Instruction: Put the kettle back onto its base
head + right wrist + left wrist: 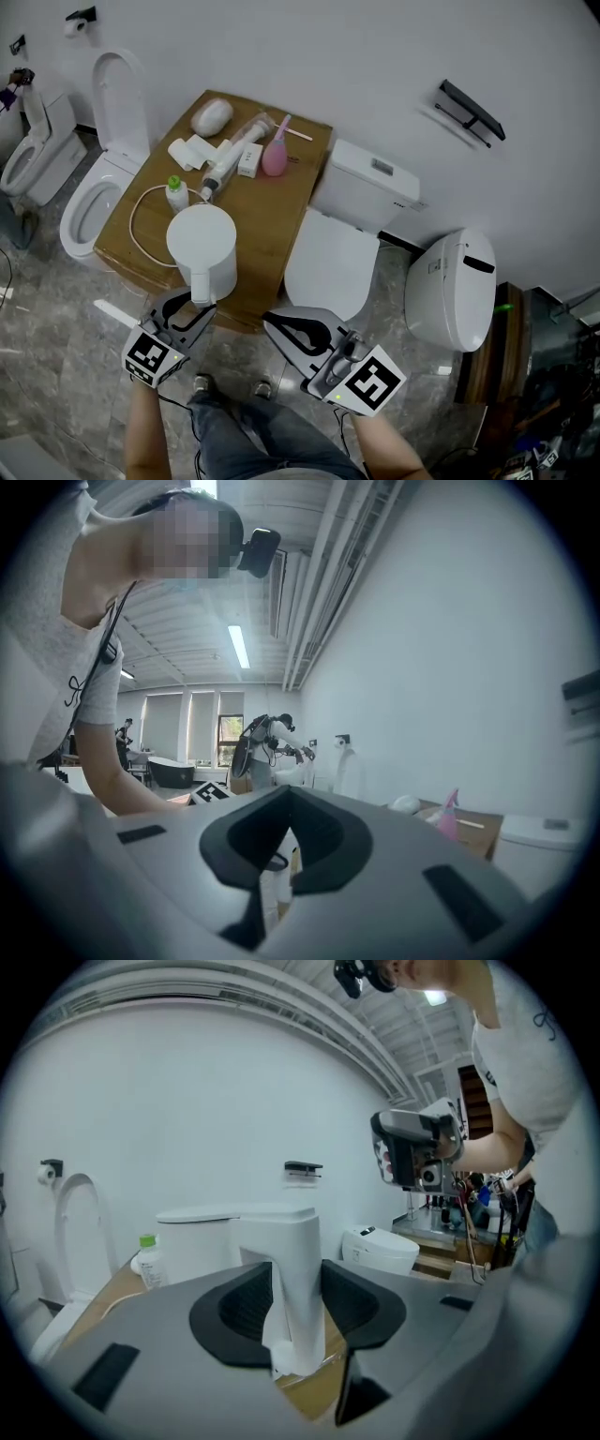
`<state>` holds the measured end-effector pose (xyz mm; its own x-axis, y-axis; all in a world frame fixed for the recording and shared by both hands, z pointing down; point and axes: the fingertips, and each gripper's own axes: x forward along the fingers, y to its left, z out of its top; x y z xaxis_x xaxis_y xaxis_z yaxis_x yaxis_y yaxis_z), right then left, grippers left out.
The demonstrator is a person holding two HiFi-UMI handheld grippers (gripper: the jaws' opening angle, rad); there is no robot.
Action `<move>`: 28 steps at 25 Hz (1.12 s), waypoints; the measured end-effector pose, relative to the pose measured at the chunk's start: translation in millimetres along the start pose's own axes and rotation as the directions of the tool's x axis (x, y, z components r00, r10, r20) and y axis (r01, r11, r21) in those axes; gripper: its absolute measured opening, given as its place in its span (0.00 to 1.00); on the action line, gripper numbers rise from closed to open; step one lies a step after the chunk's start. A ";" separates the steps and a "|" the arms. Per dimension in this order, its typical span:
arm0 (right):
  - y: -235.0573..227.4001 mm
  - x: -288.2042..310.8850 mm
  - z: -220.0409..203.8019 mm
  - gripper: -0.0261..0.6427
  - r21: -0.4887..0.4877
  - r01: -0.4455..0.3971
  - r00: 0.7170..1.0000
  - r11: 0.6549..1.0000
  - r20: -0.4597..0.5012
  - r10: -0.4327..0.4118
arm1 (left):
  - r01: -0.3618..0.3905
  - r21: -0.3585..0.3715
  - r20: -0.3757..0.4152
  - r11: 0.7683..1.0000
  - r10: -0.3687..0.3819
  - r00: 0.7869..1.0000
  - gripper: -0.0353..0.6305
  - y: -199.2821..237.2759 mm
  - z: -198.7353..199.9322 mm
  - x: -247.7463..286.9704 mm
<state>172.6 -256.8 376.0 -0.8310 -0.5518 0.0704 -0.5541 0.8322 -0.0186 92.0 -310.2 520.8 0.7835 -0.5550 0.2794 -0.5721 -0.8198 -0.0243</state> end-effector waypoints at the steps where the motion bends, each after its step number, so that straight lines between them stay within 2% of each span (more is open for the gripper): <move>1: 0.5 -0.7 1.1 0.05 0.001 0.003 1.000 1.000 0.000 -0.003 | -0.009 -0.004 0.009 1.000 0.009 1.000 0.29 1.0 0.6 -5.5; 5: 3.4 -2.2 4.9 0.05 -0.001 0.003 1.000 1.000 0.005 -0.003 | -0.043 0.008 0.049 0.999 0.042 0.998 0.28 0.1 13.5 -25.5; 8: 11.8 -0.2 8.3 0.05 -0.007 -0.013 1.000 1.000 0.018 0.013 | -0.076 -0.021 0.106 0.997 0.078 0.991 0.12 -0.7 32.2 -42.0; 10: 20.6 1.8 13.0 0.05 -0.013 -0.025 0.999 1.000 0.028 0.025 | -0.081 -0.025 0.136 0.996 0.084 0.987 0.10 -7.0 47.0 -51.1; 14: 47.2 7.8 27.5 0.05 -0.021 -0.040 0.998 0.999 0.053 0.041 | -0.048 -0.036 0.182 0.998 0.054 0.982 0.07 -28.0 76.7 -73.4; 18: 77.8 22.3 39.7 0.05 -0.035 -0.023 0.997 0.999 0.076 0.025 | -0.034 0.005 0.197 0.999 0.032 0.980 0.07 -38.9 104.4 -102.2; 24: 132.5 42.3 56.0 0.05 -0.028 0.043 0.993 0.999 0.109 -0.040 | 0.019 0.044 0.220 0.999 -0.028 0.975 0.07 -57.3 139.9 -167.8; 28: 167.8 49.3 64.6 0.05 -0.043 0.102 0.987 0.994 0.128 -0.096 | 0.051 0.081 0.236 0.995 -0.069 0.969 0.07 -66.9 149.9 -209.4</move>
<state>35.6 -147.9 311.9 -0.7731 -0.6317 -0.0568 -0.6338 0.7729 0.0313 2.6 -160.3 320.0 0.8563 -0.5145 0.0459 -0.5096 -0.8560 -0.0874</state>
